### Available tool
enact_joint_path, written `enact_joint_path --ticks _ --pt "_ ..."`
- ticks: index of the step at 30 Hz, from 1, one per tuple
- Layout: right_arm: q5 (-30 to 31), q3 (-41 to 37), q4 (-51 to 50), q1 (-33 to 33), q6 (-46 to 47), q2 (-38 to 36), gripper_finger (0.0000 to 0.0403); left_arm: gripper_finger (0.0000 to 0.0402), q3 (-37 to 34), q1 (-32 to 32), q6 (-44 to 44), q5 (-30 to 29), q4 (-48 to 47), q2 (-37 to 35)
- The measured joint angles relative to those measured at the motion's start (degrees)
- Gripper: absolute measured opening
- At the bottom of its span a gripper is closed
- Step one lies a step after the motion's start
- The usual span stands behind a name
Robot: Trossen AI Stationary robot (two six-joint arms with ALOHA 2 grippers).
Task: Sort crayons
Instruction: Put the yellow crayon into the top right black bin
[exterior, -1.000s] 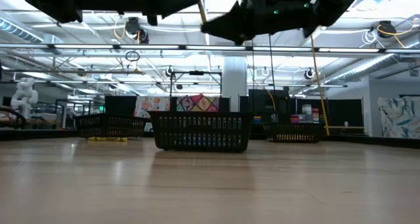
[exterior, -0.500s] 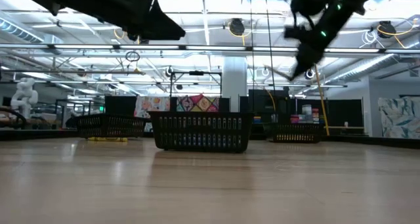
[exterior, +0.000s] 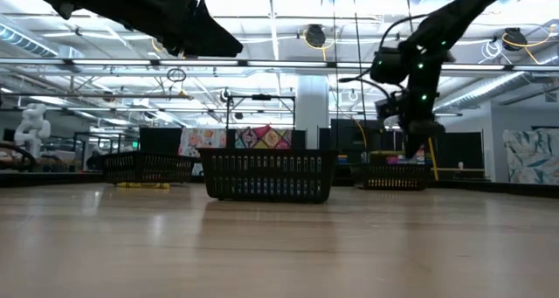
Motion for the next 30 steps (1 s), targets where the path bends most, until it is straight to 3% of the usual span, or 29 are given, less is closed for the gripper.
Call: enact_joint_path --ticks 6,17,26,28,30 --pt "0.0 4.7 0.0 -0.1 -2.5 6.6 0.0012 0.0207 0.0 0.0 0.0 0.0 0.0 0.0" --pt "0.1 6.9 -2.2 -0.1 -3.0 10.1 0.008 0.0207 0.0 -0.1 -0.5 0.0 0.0 0.0" --pt "4.4 6.9 -2.2 1.0 1.6 2.7 0.0122 0.0207 0.0 -0.1 -1.6 0.0 0.0 0.0" --pt "2.1 6.9 -1.8 1.4 4.4 -0.3 0.0127 0.0207 0.0 -0.1 -1.6 0.0 0.2 0.0" --pt "-4.3 7.0 -1.1 1.8 7.6 -3.0 0.0129 0.0207 0.0 -0.1 -1.6 0.0 0.2 0.0"
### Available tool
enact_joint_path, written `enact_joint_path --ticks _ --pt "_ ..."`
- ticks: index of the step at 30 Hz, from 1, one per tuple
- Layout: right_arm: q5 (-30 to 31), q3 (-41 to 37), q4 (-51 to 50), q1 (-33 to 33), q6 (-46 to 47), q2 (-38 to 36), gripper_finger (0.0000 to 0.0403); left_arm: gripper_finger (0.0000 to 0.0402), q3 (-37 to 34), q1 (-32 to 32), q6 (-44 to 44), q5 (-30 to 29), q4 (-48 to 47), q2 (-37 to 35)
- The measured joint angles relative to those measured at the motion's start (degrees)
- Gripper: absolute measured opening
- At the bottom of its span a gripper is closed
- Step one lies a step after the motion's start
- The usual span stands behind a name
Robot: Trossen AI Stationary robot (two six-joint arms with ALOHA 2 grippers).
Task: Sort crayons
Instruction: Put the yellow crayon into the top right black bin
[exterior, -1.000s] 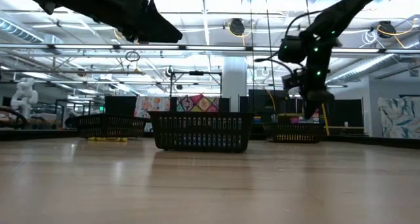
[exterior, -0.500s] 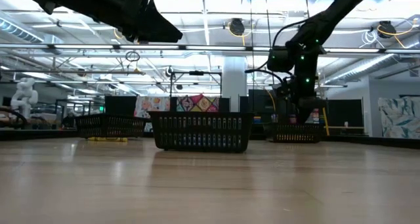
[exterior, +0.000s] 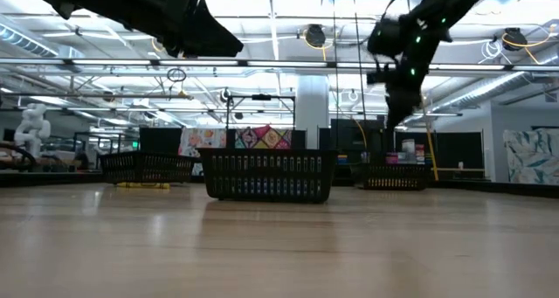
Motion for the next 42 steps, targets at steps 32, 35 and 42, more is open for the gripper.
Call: enact_joint_path --ticks 32,35,42 --pt "-40.3 -13.2 45.5 19.0 14.9 4.7 0.013 0.0207 4.0 35.4 -41.5 7.5 -50.8 2.8" --pt "-40.3 -13.2 45.5 19.0 14.9 4.7 0.013 0.0207 4.0 36.2 -40.2 6.9 -48.7 5.3" --pt "-40.3 -13.2 45.5 19.0 14.9 4.7 0.013 0.0207 4.0 36.2 -38.9 6.8 -46.3 8.2"
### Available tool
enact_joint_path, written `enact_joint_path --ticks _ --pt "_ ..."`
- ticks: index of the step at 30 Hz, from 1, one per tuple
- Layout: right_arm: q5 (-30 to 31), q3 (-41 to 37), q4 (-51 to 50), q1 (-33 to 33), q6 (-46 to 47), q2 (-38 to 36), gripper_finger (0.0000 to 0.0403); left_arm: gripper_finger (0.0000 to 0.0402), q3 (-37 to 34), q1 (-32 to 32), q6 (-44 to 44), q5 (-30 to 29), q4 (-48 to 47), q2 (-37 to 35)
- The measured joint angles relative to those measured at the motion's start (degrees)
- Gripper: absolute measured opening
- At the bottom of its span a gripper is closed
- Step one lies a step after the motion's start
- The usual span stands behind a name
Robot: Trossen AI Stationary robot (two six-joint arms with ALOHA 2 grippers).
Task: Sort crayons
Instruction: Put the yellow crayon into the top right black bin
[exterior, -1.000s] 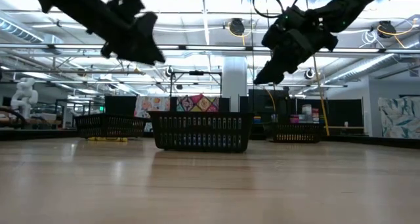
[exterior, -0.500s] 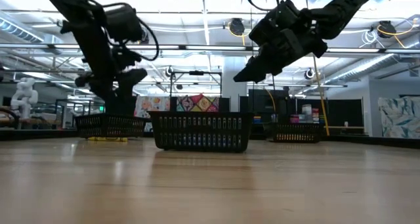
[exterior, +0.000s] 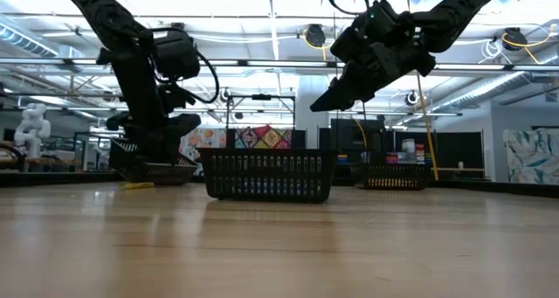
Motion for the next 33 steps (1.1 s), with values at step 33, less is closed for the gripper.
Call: enact_joint_path --ticks 33 --pt "0.0 0.0 0.2 0.0 1.0 0.0 0.013 0.0207 1.2 -41.9 -37.4 -7.9 -7.2 -3.0"
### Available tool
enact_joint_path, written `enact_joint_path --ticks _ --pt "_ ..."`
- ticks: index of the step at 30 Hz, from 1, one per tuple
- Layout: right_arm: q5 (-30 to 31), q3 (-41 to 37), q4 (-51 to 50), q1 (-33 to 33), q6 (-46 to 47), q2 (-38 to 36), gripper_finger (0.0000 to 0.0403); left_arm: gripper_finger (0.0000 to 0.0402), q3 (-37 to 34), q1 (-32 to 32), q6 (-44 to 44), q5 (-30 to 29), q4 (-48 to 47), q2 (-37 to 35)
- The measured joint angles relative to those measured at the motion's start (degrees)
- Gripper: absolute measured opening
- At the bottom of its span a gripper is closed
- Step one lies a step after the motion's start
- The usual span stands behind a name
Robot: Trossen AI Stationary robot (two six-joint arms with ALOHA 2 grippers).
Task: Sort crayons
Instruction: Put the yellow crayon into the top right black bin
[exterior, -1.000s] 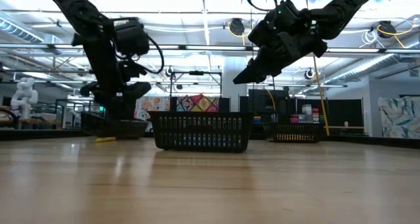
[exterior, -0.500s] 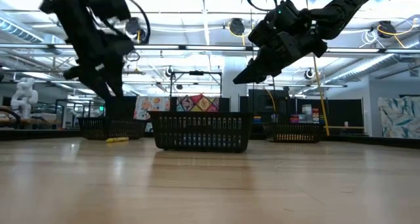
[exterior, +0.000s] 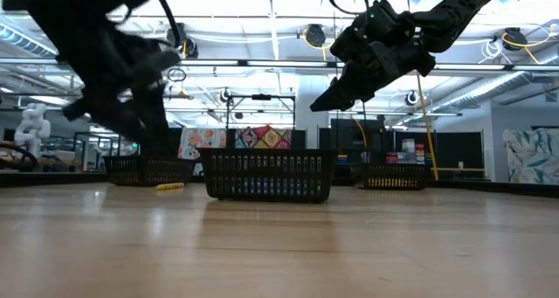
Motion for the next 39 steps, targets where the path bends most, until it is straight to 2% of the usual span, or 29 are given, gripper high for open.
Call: enact_joint_path --ticks 3,8,12,16,20,23,27,35,39 --pt "0.0 0.0 -0.1 0.0 0.0 0.0 0.013 0.0207 -0.1 1.3 1.1 -0.4 1.8 4.2" --pt "0.0 0.0 -0.1 0.0 0.1 0.0 0.013 0.0207 -0.1 4.3 -4.4 -1.2 2.3 9.4" --pt "0.0 0.0 0.0 0.0 0.1 0.0 0.013 0.0207 -0.1 6.7 -4.6 -3.7 3.3 13.6" --pt "0.0 0.0 0.2 0.0 0.1 0.0 0.013 0.0207 -0.1 8.5 -2.4 -6.8 7.9 17.7" --pt "0.0 0.0 0.2 0.0 0.3 0.0 0.013 0.0207 -0.1 10.0 1.6 -7.0 13.4 21.2" --pt "0.0 0.0 0.2 0.0 0.6 0.0 0.013 0.0203 0.0 10.6 1.5 -7.1 13.9 22.2" --pt "0.0 0.0 0.2 0.0 0.6 0.0 0.013 0.0163 0.1 10.7 1.6 -6.3 13.0 22.3" --pt "0.0 0.0 -0.9 -0.1 1.1 0.0 0.013 0.0019 0.2 10.4 1.5 -2.1 7.8 21.4" --pt "0.0 0.0 -1.8 -0.1 0.3 0.0 0.013 0.0012 -0.1 9.3 3.5 -0.3 2.9 17.9"
